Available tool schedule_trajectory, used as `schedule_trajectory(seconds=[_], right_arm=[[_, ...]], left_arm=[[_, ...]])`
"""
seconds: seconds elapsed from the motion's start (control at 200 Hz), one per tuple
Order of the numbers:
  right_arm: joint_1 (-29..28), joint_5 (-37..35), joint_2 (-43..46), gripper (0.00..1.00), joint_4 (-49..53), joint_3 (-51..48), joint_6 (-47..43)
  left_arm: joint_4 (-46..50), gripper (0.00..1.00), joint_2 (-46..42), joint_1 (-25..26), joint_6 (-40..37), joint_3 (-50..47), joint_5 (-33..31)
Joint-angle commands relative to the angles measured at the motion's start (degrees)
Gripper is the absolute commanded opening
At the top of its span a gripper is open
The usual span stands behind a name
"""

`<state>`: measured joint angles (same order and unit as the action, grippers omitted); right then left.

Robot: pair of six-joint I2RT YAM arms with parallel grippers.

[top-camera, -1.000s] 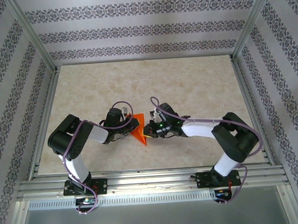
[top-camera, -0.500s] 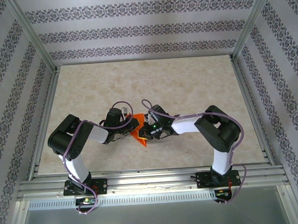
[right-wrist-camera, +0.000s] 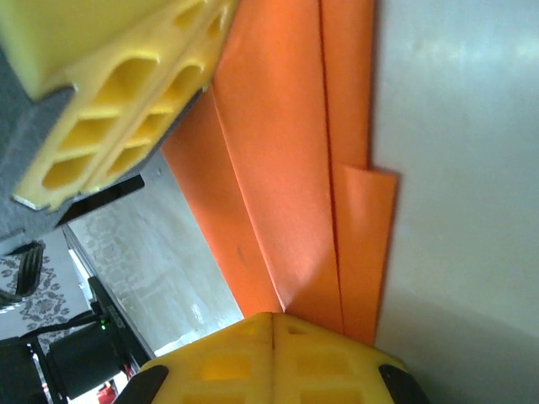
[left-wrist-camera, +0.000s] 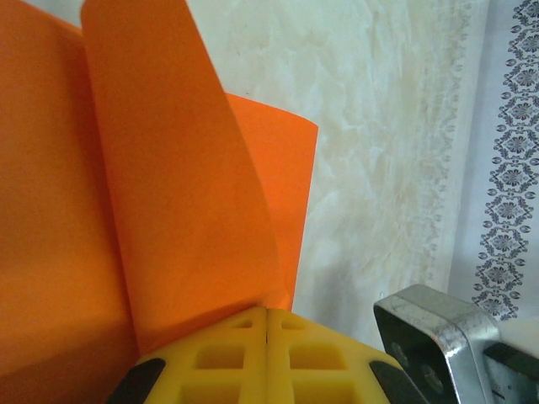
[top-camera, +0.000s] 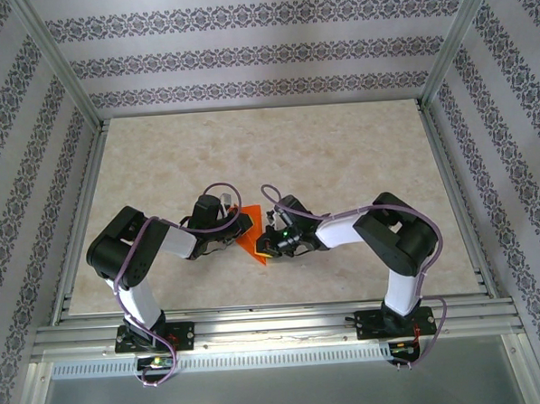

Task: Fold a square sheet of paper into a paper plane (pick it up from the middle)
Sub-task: Fourth fold the wing at the center of the table.

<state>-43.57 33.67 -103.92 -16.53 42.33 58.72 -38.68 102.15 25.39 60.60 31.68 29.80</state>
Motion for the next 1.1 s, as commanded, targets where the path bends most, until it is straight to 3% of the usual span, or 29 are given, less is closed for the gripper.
schedule_trajectory(seconds=[0.0,0.505,0.784,0.919,1.094], right_arm=[[-1.47,-0.08,2.14,0.01,4.99,-2.98,-0.13],[-4.04,-1.8,6.34,0.01,10.37,-6.86,-2.57],[0.02,-3.33,16.95,0.02,7.69,-4.21,-0.44],[0.86,-0.23,12.96,0.02,8.56,1.44,-1.68],[0.11,-1.66,4.72,0.01,8.26,6.71,-0.41]], left_arm=[[1.86,0.04,0.29,-0.51,0.66,-1.15,-1.84],[3.04,0.02,0.07,-0.43,0.84,-1.19,-2.13],[3.06,0.02,-0.55,-0.47,0.49,-1.34,-2.12],[2.93,0.02,-0.68,-0.4,0.49,-1.43,-2.18],[2.8,0.02,-0.43,-0.37,0.49,-1.37,-1.88]])
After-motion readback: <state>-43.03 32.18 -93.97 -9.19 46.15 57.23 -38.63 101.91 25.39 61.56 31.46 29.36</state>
